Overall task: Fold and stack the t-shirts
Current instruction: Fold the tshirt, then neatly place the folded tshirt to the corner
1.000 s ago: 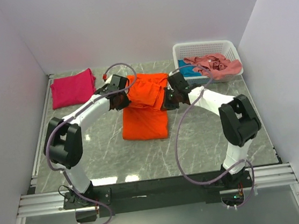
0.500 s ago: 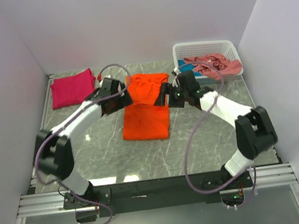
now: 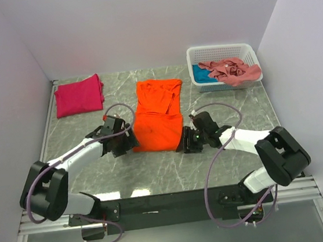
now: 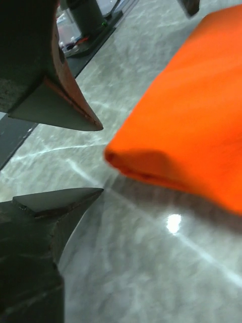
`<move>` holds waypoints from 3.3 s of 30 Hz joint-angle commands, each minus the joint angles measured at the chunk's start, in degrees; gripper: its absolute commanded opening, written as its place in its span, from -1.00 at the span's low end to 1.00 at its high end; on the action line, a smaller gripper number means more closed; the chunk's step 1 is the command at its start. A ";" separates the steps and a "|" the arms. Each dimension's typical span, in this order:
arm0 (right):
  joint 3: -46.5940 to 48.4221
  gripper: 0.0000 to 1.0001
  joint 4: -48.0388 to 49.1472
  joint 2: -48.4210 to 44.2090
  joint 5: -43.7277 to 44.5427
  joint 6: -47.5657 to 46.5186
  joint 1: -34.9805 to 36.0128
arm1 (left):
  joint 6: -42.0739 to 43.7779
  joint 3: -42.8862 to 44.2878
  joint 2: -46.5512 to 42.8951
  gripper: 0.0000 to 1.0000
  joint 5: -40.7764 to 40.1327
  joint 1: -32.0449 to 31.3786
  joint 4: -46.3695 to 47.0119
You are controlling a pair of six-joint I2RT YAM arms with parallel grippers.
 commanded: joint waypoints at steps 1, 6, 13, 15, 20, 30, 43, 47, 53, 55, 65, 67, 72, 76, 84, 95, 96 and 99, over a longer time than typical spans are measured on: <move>2.05 0.09 7.60 2.44 0.05 1.69 -0.11 | -1.05 -0.32 1.84 0.54 3.18 -0.13 5.71; 2.94 0.00 7.86 6.13 1.99 2.74 -0.02 | -1.40 -0.49 6.76 0.15 2.48 -0.22 6.42; 2.41 -0.90 5.23 7.28 0.85 3.18 0.15 | -1.76 -3.03 10.02 -0.99 2.56 -0.57 6.52; 0.31 -1.00 4.26 5.18 0.93 3.36 1.03 | -2.36 -4.79 9.24 -0.99 1.34 -0.57 5.98; -6.81 -1.00 -3.28 -6.48 -0.47 7.12 7.26 | -6.93 -10.15 -2.52 -0.99 -0.94 -3.63 -6.98; -0.16 -1.00 -27.28 -28.14 -0.39 6.36 8.53 | -13.63 1.94 -20.57 -0.99 0.12 -12.52 -24.24; 23.67 -1.00 -17.99 -9.26 -10.13 -5.52 -14.24 | -2.37 36.03 8.05 -0.99 -13.26 -2.33 -11.07; 25.17 -1.00 -10.71 -0.14 -18.39 -3.59 -19.61 | -0.35 44.05 17.65 -0.99 -10.55 0.74 -11.16; 33.77 -1.00 -9.11 17.51 -26.05 -4.47 -24.18 | 1.23 57.85 33.21 -0.99 -11.15 3.56 -12.56; 38.34 -1.00 -8.32 22.02 -26.31 -3.24 -25.33 | 1.67 63.19 38.48 -0.99 -11.14 4.18 -11.77; 48.21 0.17 -12.62 25.57 -20.34 -5.69 -26.39 | 5.89 72.74 46.07 0.97 -8.78 5.15 -13.02; 46.45 0.33 -13.23 21.28 -18.59 -7.88 -24.91 | 6.94 65.82 41.42 0.99 -7.37 5.15 -10.47; 38.29 0.36 -13.24 14.14 -11.38 -10.79 -19.37 | 9.67 53.32 35.08 0.99 -3.68 5.15 -4.57; 39.14 0.63 -15.15 17.10 -7.17 -11.40 -15.06 | 10.82 53.82 37.87 0.99 -1.65 5.15 -5.44; 47.32 0.71 -21.14 29.32 2.33 -13.69 -14.17 | 9.85 55.86 46.23 0.99 2.65 5.06 -8.44; 52.76 0.70 -20.70 39.97 0.75 -16.24 -12.25 | 9.76 49.78 44.57 0.95 5.73 4.53 -4.66; 53.47 0.70 -21.05 40.41 0.93 -16.42 -11.81 | 9.85 48.56 44.30 0.93 6.08 4.44 -4.13; 54.44 0.69 -21.32 41.81 1.28 -14.93 -10.57 | 9.32 46.36 43.51 0.84 6.00 4.09 -2.81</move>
